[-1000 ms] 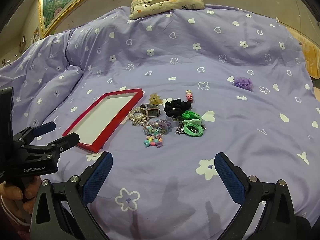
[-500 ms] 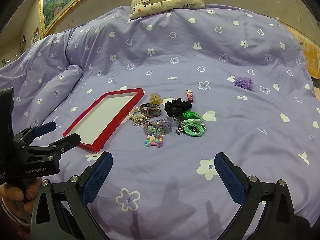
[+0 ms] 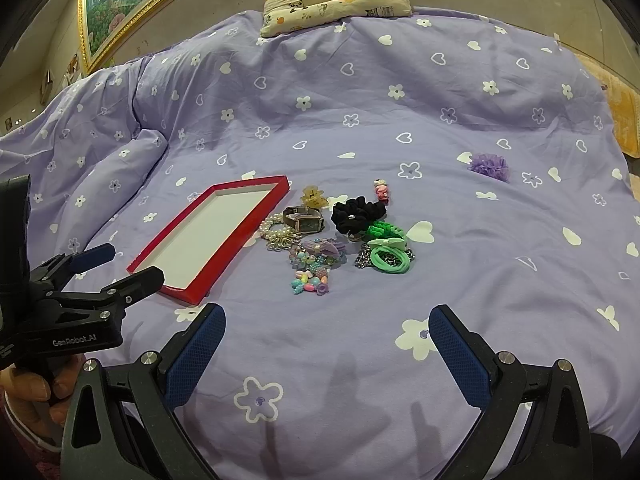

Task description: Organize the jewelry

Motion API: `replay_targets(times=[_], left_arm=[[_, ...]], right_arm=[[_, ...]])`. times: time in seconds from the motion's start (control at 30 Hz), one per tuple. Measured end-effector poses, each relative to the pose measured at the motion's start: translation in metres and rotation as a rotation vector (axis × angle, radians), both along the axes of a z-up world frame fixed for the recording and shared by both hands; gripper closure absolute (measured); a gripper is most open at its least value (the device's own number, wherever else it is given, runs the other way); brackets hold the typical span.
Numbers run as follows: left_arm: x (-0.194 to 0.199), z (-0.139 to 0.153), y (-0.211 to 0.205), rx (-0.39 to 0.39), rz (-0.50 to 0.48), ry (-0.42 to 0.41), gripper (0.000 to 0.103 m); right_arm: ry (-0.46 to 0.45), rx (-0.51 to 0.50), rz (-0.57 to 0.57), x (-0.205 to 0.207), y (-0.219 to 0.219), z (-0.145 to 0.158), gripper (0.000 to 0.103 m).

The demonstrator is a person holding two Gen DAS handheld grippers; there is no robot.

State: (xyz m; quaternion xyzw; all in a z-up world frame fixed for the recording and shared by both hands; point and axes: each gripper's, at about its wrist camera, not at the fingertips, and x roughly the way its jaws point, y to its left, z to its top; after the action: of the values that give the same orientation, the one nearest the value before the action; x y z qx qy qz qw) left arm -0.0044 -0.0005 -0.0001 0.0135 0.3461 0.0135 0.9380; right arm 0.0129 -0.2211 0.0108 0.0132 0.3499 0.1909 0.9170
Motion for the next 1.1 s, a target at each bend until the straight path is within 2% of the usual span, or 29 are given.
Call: replay_targets(times=[0.73,1.1], left_arm=[[0.007,-0.01,-0.001,-0.023,-0.01,0.016,0.0],[0.034,-0.013,-0.003,-0.074,-0.054,0.079,0.0]], right_arm=[[0.006,0.012,0.0,0.004,0.002,-0.001,0.001],[0.054,0.045,-0.029,0.027,-0.016,-0.009,0.003]])
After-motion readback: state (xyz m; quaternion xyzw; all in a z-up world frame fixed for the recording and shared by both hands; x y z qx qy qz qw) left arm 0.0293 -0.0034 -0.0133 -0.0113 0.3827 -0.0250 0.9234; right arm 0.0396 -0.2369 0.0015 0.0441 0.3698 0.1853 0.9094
